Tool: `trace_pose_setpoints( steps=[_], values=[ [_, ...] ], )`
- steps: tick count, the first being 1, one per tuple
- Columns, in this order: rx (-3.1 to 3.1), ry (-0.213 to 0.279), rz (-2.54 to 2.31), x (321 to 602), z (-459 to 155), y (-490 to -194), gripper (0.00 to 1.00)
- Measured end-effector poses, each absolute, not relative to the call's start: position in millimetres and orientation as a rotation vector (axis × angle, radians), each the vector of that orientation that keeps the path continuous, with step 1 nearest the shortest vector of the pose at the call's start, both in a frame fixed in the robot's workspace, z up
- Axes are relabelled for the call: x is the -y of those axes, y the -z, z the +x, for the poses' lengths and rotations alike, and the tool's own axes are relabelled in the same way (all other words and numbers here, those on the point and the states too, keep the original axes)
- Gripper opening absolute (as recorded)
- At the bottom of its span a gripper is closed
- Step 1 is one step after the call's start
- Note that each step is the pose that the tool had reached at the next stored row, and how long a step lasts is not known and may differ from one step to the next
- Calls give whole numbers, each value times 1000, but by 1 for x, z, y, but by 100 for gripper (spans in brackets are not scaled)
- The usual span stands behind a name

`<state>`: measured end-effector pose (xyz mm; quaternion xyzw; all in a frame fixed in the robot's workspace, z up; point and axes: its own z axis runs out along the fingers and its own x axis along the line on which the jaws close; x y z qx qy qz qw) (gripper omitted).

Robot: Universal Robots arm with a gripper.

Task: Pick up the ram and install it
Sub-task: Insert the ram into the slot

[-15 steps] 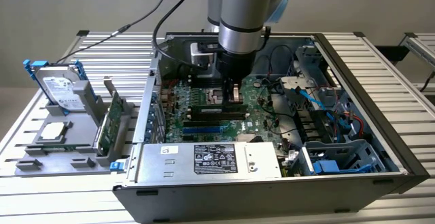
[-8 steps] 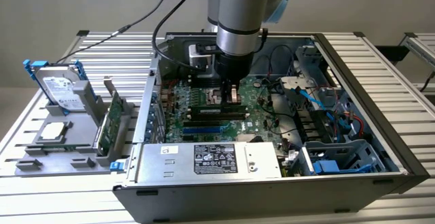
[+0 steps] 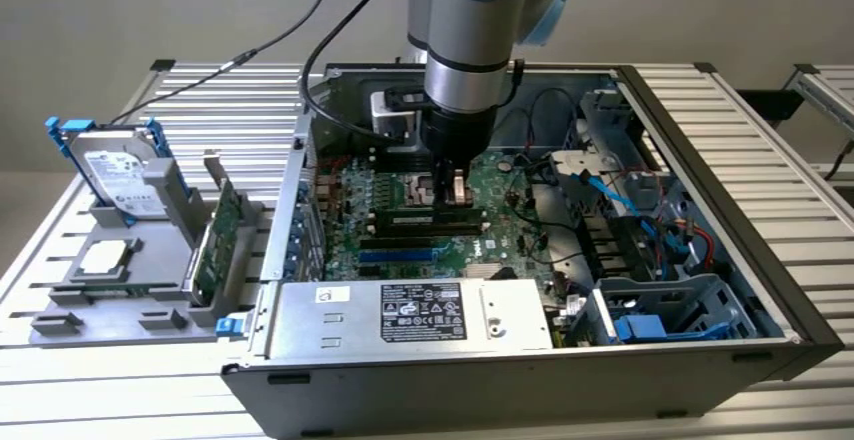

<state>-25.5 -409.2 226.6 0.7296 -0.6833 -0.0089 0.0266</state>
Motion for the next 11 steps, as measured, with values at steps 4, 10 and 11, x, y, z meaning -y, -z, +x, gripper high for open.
trace_pose_setpoints(
  steps=[4,10,11],
  values=[
    [2111,27,2254,408,-26,-225,14],
    [2111,27,2254,408,-26,-225,14],
    [2111,27,2255,408,-26,-224,14]
  ],
)
